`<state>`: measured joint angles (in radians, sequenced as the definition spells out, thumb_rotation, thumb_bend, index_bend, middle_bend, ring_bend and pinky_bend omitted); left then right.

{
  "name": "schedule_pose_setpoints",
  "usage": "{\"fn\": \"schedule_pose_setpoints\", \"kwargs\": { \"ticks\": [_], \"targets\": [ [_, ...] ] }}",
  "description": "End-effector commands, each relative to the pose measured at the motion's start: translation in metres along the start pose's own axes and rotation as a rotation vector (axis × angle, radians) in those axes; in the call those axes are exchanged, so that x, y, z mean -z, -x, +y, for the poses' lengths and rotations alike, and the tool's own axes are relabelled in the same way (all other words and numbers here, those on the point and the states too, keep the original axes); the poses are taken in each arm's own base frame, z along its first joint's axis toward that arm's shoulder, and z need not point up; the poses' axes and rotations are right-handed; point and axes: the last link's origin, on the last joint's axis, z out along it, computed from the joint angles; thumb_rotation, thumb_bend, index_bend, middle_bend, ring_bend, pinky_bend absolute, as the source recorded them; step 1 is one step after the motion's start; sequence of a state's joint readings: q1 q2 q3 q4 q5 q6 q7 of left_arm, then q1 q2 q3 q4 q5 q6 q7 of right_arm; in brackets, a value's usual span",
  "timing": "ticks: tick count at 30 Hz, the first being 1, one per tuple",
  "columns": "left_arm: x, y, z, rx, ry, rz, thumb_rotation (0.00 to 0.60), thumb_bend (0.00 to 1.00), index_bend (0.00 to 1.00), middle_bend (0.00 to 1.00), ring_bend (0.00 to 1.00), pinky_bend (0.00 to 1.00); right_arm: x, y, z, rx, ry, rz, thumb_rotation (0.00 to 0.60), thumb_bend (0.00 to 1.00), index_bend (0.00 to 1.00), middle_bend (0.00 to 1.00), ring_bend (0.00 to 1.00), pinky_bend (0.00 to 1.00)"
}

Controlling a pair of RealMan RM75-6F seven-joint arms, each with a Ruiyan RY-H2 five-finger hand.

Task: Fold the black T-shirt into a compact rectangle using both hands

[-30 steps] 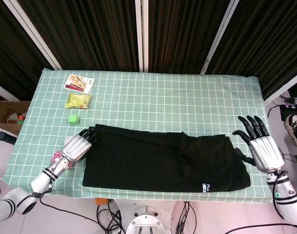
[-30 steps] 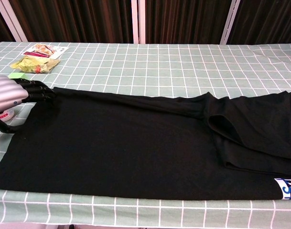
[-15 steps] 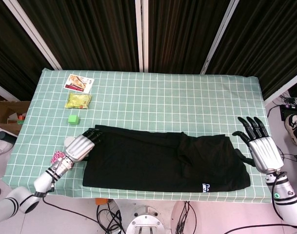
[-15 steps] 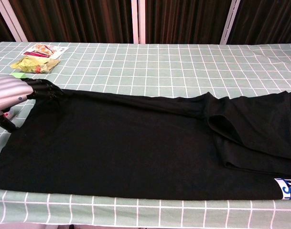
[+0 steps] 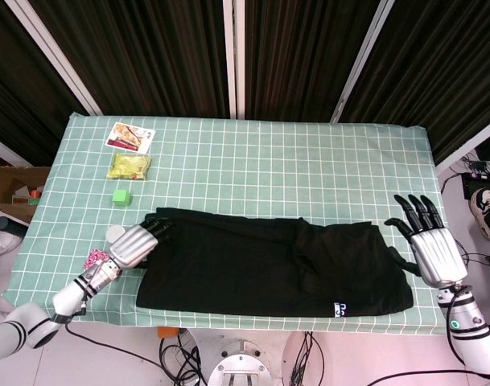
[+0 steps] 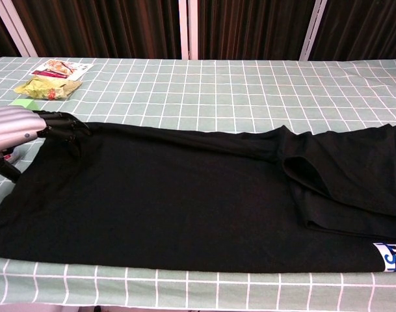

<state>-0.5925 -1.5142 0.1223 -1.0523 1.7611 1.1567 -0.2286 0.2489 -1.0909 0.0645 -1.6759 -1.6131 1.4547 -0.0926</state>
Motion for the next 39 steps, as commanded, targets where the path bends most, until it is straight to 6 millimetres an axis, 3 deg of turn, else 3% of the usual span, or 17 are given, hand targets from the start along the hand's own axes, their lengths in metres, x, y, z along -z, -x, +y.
{"fn": "schedule_pose_setpoints", "kwargs": {
  "ticks": [1, 6, 19, 30, 39],
  "targets": [
    [-0.002, -0.001, 0.001, 0.006, 0.006, 0.000, 0.600, 0.33, 0.37, 0.14, 0.09, 0.19, 0.001, 0.000, 0.000, 0.002, 0.004, 0.002, 0.600, 0.24, 0.37, 0.08, 0.00, 0.00],
    [-0.003, -0.003, 0.002, 0.013, 0.016, -0.012, 0.600, 0.34, 0.40, 0.14, 0.09, 0.19, 0.004, 0.001, 0.002, 0.005, 0.018, 0.006, 0.600, 0.23, 0.37, 0.07, 0.00, 0.00],
    [-0.009, -0.009, 0.005, 0.035, 0.019, -0.005, 0.600, 0.48, 0.49, 0.16, 0.09, 0.19, 0.005, 0.006, 0.003, 0.000, 0.023, 0.000, 0.600, 0.22, 0.37, 0.07, 0.00, 0.00],
    [-0.014, -0.013, 0.014, 0.045, 0.003, 0.038, 0.600, 0.58, 0.63, 0.24, 0.12, 0.19, 0.005, 0.007, 0.004, -0.013, 0.010, 0.022, 0.600, 0.21, 0.37, 0.07, 0.00, 0.00],
    [0.008, -0.040, 0.012, -0.031, -0.057, 0.134, 0.600, 0.59, 0.65, 0.25, 0.12, 0.19, 0.005, 0.005, 0.008, -0.028, 0.007, 0.053, 0.600, 0.21, 0.38, 0.07, 0.00, 0.00]
  ]
}}
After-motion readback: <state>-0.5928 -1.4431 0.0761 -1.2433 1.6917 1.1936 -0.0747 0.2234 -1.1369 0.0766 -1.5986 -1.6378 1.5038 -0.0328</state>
